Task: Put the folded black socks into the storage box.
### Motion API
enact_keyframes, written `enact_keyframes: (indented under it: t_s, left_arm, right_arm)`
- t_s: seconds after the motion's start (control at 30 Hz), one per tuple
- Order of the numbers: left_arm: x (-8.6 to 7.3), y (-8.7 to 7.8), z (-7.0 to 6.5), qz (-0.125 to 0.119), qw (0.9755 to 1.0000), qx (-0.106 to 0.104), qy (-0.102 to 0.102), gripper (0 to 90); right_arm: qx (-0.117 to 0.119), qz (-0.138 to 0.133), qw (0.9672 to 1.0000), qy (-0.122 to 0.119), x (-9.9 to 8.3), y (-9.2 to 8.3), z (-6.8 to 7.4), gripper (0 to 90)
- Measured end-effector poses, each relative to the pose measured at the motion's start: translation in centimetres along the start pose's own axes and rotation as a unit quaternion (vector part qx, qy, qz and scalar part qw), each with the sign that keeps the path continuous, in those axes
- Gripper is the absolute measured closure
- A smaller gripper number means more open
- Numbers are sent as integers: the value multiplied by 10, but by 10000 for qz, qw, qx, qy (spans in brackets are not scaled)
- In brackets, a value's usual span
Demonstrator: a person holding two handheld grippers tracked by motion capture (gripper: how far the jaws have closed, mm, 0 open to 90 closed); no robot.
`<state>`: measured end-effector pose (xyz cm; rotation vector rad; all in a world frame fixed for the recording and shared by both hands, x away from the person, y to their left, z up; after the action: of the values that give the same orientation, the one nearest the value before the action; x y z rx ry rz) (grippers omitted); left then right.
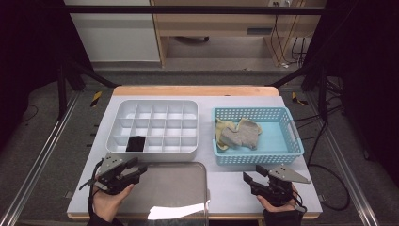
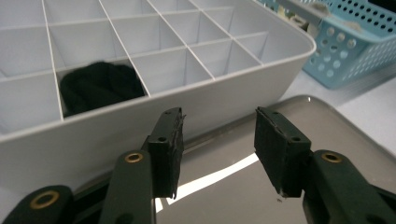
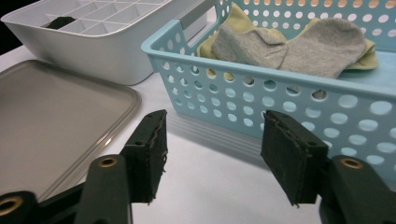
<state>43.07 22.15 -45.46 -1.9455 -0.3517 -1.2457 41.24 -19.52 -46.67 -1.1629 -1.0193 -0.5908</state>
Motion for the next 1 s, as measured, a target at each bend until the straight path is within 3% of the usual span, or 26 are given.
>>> enact_keyframes:
  t_s: [0.33,0.6,1.0]
  left_arm:
    - [-23,-3,0,110,9999,17,4,436]
    - [-32,-6,6,101,9997,28,-209,405]
    - [-36,-1,12,245,9994,15,-233,404]
  right_arm:
    - [-44,-42,10000,32,14,2,-3,356]
    - [-232,-111,9996,101,26,3,-10,356]
    - [-502,-201,9984,164,54,10,-21,385]
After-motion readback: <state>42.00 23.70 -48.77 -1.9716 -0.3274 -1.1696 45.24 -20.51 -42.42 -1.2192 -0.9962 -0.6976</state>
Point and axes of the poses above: each handheld gripper's, and its own axes: y roughly forward along the jaws, x roughly out of its top, z roughly to its left, the point moved 5 cm from there along y, roughly forward along the jaws, and after that the axes turned 11 degrees about -x, right-handed, at the moved point
